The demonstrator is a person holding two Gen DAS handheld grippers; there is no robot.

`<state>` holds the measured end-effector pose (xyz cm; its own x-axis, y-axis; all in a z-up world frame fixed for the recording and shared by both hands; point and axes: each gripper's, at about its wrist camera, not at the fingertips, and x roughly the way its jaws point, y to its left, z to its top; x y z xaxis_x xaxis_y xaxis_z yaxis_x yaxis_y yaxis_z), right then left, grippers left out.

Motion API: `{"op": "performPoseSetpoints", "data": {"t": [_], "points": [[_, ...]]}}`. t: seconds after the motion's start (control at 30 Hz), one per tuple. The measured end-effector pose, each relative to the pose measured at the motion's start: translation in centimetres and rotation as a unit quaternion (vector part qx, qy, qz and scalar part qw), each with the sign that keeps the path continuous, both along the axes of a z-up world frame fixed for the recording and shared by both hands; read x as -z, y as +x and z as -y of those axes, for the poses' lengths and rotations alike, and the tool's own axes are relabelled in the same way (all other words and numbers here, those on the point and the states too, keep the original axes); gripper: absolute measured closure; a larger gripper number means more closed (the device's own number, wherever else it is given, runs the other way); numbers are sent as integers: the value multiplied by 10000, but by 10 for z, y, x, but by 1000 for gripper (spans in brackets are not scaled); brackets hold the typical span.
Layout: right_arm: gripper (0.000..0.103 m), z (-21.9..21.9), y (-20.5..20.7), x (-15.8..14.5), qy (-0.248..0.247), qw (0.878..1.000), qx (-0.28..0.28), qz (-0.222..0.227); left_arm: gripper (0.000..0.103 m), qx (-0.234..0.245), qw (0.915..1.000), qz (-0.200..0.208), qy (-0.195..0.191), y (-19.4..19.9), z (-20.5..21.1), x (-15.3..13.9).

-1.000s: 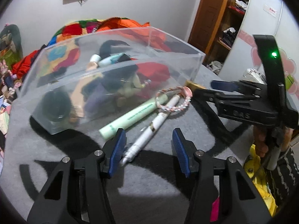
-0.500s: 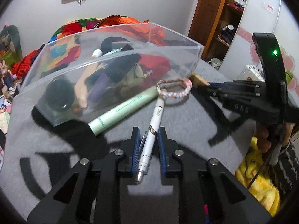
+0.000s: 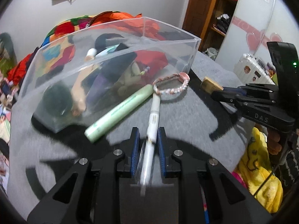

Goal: Organize objects
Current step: 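Grasp the white pen with the left gripper while the right gripper grasps the wooden block, then carry the white pen and wooden block over the box and lower them inside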

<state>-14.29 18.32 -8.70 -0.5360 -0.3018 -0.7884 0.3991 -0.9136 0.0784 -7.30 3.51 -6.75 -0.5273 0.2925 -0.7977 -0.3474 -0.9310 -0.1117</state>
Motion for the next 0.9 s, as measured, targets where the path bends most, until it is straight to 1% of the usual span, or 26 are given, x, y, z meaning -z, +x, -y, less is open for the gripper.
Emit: {"op": "performPoseSetpoints", "data": {"t": [0.13,0.27,0.33,0.4,0.47,0.6,0.7,0.9], "points": [[92,3,-5,1,76,10000,-12,-40,85,161,9998,34,-97,-18,-8,1],[89,3,-13,3,33,10000,82,11,85,165,9999,45,6,-24,-10,2],[89,4,-14,3,-5,9999,116,-16,85,108,9999,-19,32,-23,-9,3],[89,4,-15,5,-27,9999,155,1,88,60,9999,-93,-2,-18,-9,3],[91,4,-14,4,-37,9998,187,-29,89,18,9999,-140,-50,-12,-9,3],[92,4,-9,1,-119,9997,210,-37,93,-82,9998,-128,110,-2,-4,-1],[93,4,-6,-4,-199,9995,233,-56,93,-179,9994,-173,224,6,0,-5],[93,5,0,-19,-411,9988,199,-174,93,-332,9982,-423,265,17,6,-23]]}}
